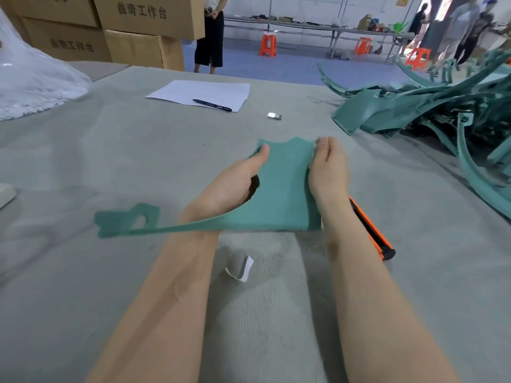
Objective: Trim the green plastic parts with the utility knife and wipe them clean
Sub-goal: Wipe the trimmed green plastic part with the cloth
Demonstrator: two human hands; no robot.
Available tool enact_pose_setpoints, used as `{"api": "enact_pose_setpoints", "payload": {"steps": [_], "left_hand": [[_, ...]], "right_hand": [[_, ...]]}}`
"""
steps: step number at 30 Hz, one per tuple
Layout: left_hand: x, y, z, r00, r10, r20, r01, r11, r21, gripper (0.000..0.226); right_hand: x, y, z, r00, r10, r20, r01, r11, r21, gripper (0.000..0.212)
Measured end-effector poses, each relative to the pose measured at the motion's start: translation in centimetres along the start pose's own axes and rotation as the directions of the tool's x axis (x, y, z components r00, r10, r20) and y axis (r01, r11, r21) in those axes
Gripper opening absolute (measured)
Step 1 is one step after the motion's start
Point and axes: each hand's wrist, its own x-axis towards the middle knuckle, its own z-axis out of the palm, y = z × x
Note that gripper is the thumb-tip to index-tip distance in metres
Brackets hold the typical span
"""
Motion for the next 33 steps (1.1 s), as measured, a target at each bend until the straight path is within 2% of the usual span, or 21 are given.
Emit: {"api": "enact_pose_setpoints", "payload": {"steps": [2, 4, 5, 7, 8, 9, 10, 12, 14, 15, 17, 19, 21, 23, 25, 27, 28, 30, 31, 32, 33], "left_hand": [[0.2, -0.3, -0.2, 0.999, -0.019, 0.042, 0.021, 0.999, -0.038, 0.076], [-0.2, -0.3, -0.5, 0.999, -0.023, 0.033, 0.027, 0.99, -0.137, 0.071], [-0.7, 0.0, -0.6, 0.998, -0.011, 0.058, 0.026, 0.964, -0.265, 0.062], [-0.6, -0.1, -0.9, 0.998, 0.051, 0.021, -0.029, 0.804, -0.594, 0.041], [-0.3, -0.3, -1.2, 0.996, 0.069, -0.055, -0.088, 0.722, -0.686, 0.041], [-0.2, -0.4, -1.4, 0.986, 0.065, -0.155, -0.157, 0.683, -0.713, 0.042], [0.0, -0.6, -1.5, 0.964, 0.067, -0.258, -0.229, 0.705, -0.672, 0.039], [0.4, -1.0, -1.3, 0.927, 0.101, -0.36, -0.3, 0.777, -0.553, 0.033], [0.5, -1.3, -1.1, 0.919, 0.1, -0.382, -0.299, 0.808, -0.509, 0.036], [0.4, -1.2, -1.0, 0.919, 0.097, -0.383, -0.297, 0.809, -0.508, 0.039], [0.5, -1.0, -1.0, 0.929, 0.072, -0.364, -0.274, 0.794, -0.542, 0.034], [0.7, -0.9, -1.0, 0.945, 0.08, -0.316, -0.261, 0.765, -0.589, 0.025], [0.6, -0.9, -0.9, 0.957, 0.084, -0.277, -0.237, 0.775, -0.585, 0.022], [0.5, -0.9, -0.7, 0.965, 0.091, -0.247, -0.219, 0.798, -0.562, 0.022], [0.3, -0.8, -0.9, 0.975, 0.097, -0.2, -0.194, 0.807, -0.558, 0.023], [0.1, -0.8, -1.3, 0.987, 0.09, -0.13, -0.152, 0.757, -0.635, 0.028], [0.0, -0.8, -1.5, 0.991, 0.101, -0.082, -0.13, 0.714, -0.688, 0.032], [-0.2, -0.8, -1.7, 0.996, 0.078, -0.039, -0.083, 0.712, -0.697, 0.031], [-0.2, -0.7, -1.7, 0.998, 0.042, -0.042, -0.059, 0.755, -0.653, 0.029], [-0.2, -0.8, -1.7, 0.999, 0.011, -0.04, -0.033, 0.796, -0.604, 0.029], [-0.2, -1.0, -1.7, 0.999, -0.011, -0.031, -0.009, 0.819, -0.574, 0.03]], "right_hand": [[0.6, 0.3, -0.4, 0.983, 0.18, 0.029, -0.182, 0.969, 0.165, 0.029], [0.5, 0.3, -1.1, 0.902, 0.41, 0.138, -0.428, 0.796, 0.429, 0.029], [0.3, 0.4, -1.4, 0.854, 0.481, 0.201, -0.509, 0.686, 0.521, 0.029], [0.1, 0.7, -1.9, 0.804, 0.524, 0.281, -0.566, 0.528, 0.633, 0.032], [0.1, 0.7, -1.9, 0.798, 0.496, 0.341, -0.583, 0.494, 0.646, 0.033], [0.0, 0.5, -1.8, 0.798, 0.434, 0.418, -0.596, 0.469, 0.651, 0.037], [-0.1, 0.0, -1.6, 0.794, 0.369, 0.482, -0.607, 0.465, 0.644, 0.04], [-0.9, -1.0, -0.7, 0.807, 0.233, 0.544, -0.56, 0.595, 0.577, 0.04], [-1.9, -1.5, 0.8, 0.855, 0.045, 0.516, -0.248, 0.91, 0.331, 0.039], [-2.4, -1.4, 1.6, 0.869, -0.054, 0.491, -0.035, 0.985, 0.171, 0.044], [-2.9, -1.2, 2.4, 0.889, -0.187, 0.417, 0.2, 0.98, 0.014, 0.05], [-2.8, -1.2, 2.5, 0.959, -0.177, 0.223, 0.18, 0.984, 0.01, 0.039], [-2.1, -1.3, 2.1, 0.997, -0.07, 0.041, 0.069, 0.997, 0.027, 0.024], [-1.0, -0.7, 1.4, 0.996, 0.059, 0.065, -0.059, 0.998, 0.008, 0.029], [-0.5, 0.0, 0.6, 0.949, 0.193, 0.249, -0.221, 0.971, 0.087, 0.024], [-0.4, 0.6, -0.4, 0.858, 0.335, 0.389, -0.466, 0.826, 0.318, 0.022], [-0.5, 0.5, -1.1, 0.795, 0.409, 0.449, -0.601, 0.634, 0.486, 0.028], [-0.3, 0.7, -2.0, 0.725, 0.379, 0.575, -0.68, 0.259, 0.686, 0.043], [-0.4, 0.3, -2.2, 0.72, 0.316, 0.618, -0.684, 0.166, 0.711, 0.052], [-0.4, -0.1, -2.6, 0.723, 0.231, 0.651, -0.688, 0.148, 0.71, 0.058], [-0.4, -0.3, -2.6, 0.732, 0.179, 0.657, -0.681, 0.204, 0.703, 0.058]]}}
